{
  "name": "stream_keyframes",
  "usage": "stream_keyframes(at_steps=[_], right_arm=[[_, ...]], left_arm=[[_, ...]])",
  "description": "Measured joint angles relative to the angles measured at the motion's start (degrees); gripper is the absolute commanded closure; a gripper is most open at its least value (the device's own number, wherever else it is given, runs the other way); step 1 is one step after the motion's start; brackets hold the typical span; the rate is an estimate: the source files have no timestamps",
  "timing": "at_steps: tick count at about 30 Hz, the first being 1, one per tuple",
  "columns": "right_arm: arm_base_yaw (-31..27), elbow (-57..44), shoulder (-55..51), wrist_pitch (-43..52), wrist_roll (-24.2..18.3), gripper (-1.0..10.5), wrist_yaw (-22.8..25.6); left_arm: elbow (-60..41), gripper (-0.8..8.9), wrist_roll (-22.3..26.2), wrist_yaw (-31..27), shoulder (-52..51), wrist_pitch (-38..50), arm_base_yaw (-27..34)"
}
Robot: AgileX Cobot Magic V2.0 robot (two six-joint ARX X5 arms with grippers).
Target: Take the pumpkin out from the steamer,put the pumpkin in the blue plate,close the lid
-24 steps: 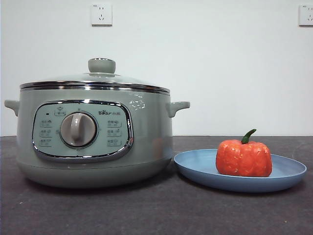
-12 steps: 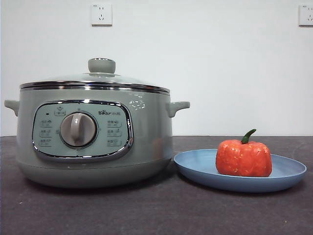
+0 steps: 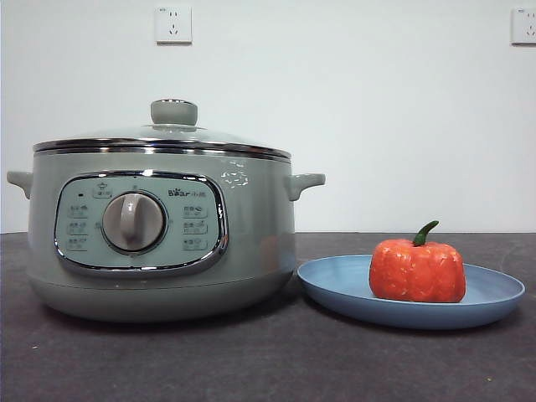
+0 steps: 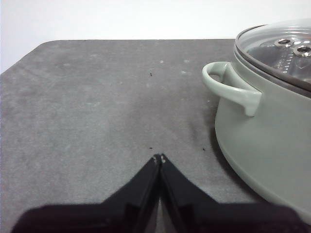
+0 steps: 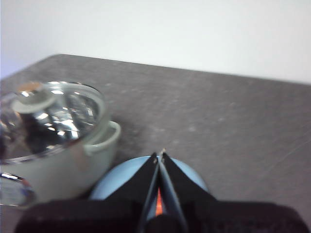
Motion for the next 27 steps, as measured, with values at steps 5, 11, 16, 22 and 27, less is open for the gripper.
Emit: stream_keyframes(at_steps=[5, 11, 16, 22, 27], right_arm=[[-8.2, -7.4, -5.7, 3.7, -3.7, 9.5, -4.0], [-16.0, -22.6, -13.3, 13.1, -3.7, 9.5, -11.2], [-18.1, -31.5, -17.1, 16.8, -0.9, 9.5, -11.9], [-18.7, -34.7, -19.4, 15.9, 2.2, 9.5, -11.9], [-18.7, -34.8, -19.6, 16.4, 3.7, 9.5, -11.9]], left_arm=[[0.0, 8.17, 0.0, 0.0, 0.0, 0.0, 0.0], [0.0, 8.17, 0.0, 0.0, 0.0, 0.0, 0.0], [0.0, 8.17, 0.0, 0.0, 0.0, 0.0, 0.0], [0.0, 8.17, 0.0, 0.0, 0.0, 0.0, 0.0], [0.0, 8.17, 0.0, 0.0, 0.0, 0.0, 0.0]])
